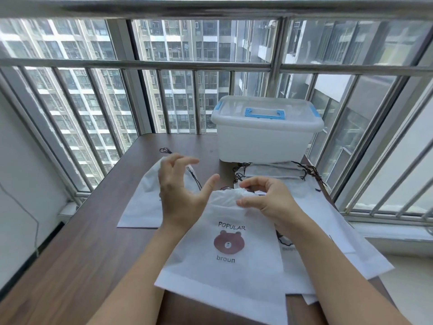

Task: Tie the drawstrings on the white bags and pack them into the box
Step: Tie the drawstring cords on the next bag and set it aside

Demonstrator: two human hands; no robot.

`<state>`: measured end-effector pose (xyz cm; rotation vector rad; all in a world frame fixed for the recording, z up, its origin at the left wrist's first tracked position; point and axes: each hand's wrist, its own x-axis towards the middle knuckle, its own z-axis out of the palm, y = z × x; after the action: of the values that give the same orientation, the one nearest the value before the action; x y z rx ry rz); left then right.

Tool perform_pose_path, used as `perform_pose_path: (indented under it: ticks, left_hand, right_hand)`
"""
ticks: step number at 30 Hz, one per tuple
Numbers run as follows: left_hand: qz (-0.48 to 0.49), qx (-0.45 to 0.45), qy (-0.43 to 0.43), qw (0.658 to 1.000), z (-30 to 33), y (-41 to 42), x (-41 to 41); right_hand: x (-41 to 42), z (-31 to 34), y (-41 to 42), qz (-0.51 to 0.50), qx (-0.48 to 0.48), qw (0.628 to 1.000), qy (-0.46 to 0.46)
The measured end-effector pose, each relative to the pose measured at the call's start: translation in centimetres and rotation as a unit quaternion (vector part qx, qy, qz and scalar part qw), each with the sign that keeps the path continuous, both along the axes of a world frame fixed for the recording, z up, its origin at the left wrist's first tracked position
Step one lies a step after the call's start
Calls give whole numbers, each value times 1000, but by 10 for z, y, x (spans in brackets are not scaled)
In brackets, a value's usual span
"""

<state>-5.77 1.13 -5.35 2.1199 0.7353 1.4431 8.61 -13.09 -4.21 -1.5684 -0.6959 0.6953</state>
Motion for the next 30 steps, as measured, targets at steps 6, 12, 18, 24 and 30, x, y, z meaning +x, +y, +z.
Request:
perform_pose_path:
  ticks: [6,12,18,24,30]
  left_hand:
    - [-216,-188,69,956,-4,-13,5]
    - [-255,-421,43,870,3,-6,1]
    - [-366,-526,104,760,6,-6,-2]
    - [-295,-471,50,830,1,-14,6]
    - [-315,-550,-130,763,9,-6,5]
  right_hand:
    - [5,4,-4,-4,41,999,-9]
    - [4,8,-5,-13,92,994,61]
    - [7,5,-5,53,64,997,-2]
    - [4,4,-6,122,-20,991,-47]
    - [17,12,-11,45,19,999,22]
